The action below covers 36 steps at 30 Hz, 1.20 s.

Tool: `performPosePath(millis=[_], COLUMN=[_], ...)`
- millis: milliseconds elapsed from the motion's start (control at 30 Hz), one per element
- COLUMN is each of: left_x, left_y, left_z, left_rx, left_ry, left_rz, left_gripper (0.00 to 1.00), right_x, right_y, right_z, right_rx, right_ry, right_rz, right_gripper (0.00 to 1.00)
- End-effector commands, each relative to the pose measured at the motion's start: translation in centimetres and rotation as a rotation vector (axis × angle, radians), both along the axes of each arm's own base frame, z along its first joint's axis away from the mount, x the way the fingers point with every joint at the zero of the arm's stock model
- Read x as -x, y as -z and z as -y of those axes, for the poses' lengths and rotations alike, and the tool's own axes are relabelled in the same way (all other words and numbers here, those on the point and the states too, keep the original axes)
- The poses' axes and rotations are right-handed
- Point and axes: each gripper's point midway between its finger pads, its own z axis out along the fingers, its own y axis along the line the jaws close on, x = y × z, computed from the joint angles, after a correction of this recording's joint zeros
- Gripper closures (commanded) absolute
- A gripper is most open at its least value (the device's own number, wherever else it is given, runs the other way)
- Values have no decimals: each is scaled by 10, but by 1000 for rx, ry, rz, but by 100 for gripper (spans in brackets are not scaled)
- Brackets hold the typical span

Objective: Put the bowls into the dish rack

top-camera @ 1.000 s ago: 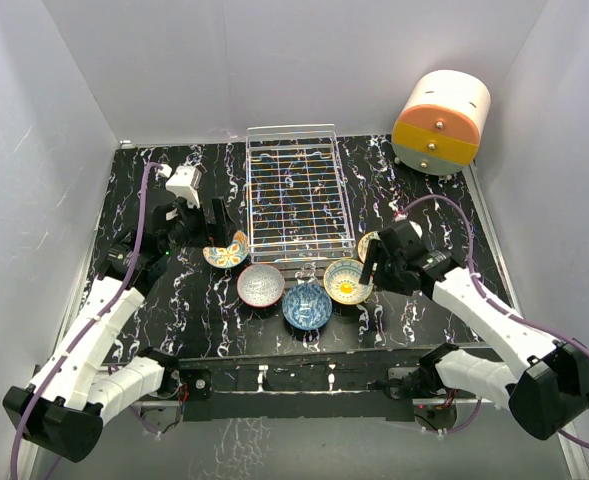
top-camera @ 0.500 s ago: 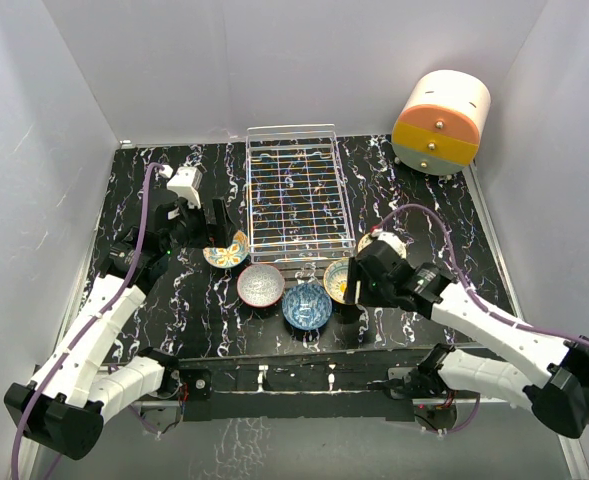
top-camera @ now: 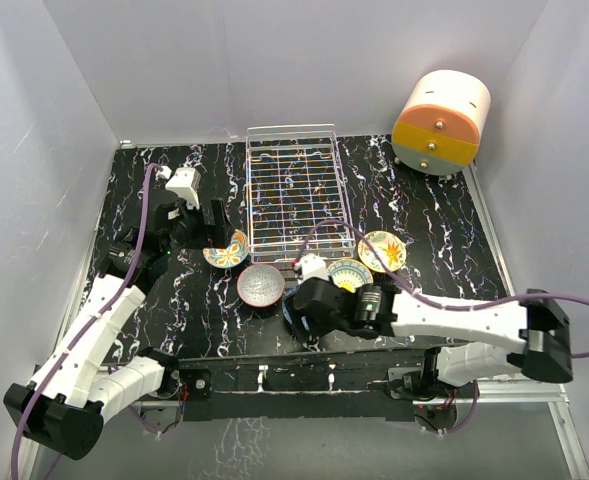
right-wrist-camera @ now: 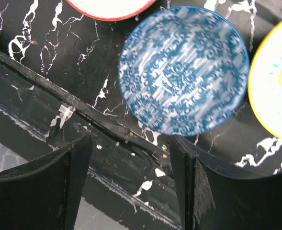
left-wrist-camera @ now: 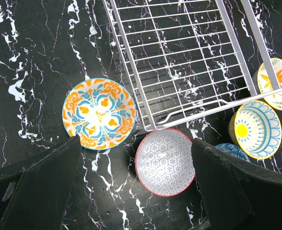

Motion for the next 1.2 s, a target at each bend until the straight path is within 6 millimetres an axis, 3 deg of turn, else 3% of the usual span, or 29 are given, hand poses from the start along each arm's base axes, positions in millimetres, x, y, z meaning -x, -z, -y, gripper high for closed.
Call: performPosePath(millis=[0,133,367,567,700,1067,1167], left_x=[3,8,15,18,19,23,24], left_y=[-20,-23,-46,-56,-55,-52,-51], left_z=[-2,-7,-27,-34,-35,-38,-39], left_rx=[9,-1,-47,-64,-69,-74,-75], left_ry=[-7,-20,-78,-95,-98,-105,-108], left_rz=[38,42,108,140,139,139,140], left_gripper=[3,3,3,3,3,3,3], right_x=[-17,-26,-23,-24,-30,-38,-40], right_y=[-9,5,29,45,55,82,84], right_z=[-33,-38,-57,-59,-58,-48,-43], right_rx=[4,56,99,133,157,243,260], right_ry=[-83,-118,-218,-243,-221,-172,-136], right_rz=[112,163,142,141,156,166,167], right_gripper=[31,31,33,35,56,57,73])
